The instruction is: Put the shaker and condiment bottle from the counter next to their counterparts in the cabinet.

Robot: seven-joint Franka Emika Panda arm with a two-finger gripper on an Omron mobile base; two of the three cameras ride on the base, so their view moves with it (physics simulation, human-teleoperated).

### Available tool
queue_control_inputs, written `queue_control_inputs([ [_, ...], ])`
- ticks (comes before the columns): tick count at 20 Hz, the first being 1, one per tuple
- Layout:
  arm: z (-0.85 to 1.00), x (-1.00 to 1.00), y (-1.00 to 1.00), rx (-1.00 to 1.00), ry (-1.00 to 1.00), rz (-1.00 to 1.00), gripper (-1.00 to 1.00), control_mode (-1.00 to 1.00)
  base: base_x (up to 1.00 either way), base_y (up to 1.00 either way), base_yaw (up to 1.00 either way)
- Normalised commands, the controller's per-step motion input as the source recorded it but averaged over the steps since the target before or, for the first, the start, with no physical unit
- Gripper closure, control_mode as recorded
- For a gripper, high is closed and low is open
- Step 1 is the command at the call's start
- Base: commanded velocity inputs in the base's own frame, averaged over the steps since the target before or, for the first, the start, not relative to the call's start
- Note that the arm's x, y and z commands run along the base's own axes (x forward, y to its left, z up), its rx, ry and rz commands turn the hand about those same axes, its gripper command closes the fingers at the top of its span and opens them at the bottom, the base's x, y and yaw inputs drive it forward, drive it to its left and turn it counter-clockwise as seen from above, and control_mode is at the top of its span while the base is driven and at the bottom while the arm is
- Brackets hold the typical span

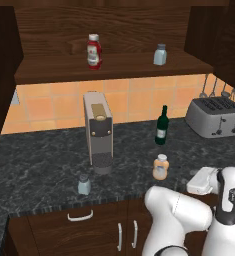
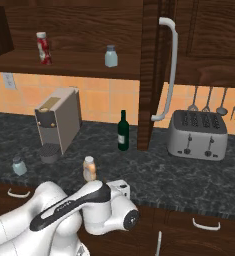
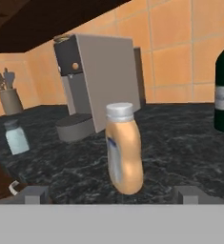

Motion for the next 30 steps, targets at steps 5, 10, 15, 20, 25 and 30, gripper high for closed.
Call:
queue_control_inputs([
  [5, -0.01, 0.19, 0.22, 0.05, 0.0, -0.09, -1.0, -1.0, 0.0, 0.0, 0.0],
  [10, 0.0, 0.25, 0.32, -0.05, 0.0, -0.16, -1.0, -1.0, 0.0, 0.0, 0.0],
  [15, 0.0, 0.21, 0.48, -0.02, 0.02, -0.02, -1.0, -1.0, 0.0, 0.0, 0.0],
  [20, -0.02, 0.21, 0.5, -0.02, 0.0, 0.0, -1.0, -1.0, 0.0, 0.0, 0.0],
  [25, -0.41, 0.36, 0.42, -0.1, 0.0, -0.04, -1.0, -1.0, 0.0, 0.0, 0.0],
  [30, -0.37, 0.14, 0.55, -0.05, 0.0, -0.02, -1.0, -1.0, 0.0, 0.0, 0.0],
])
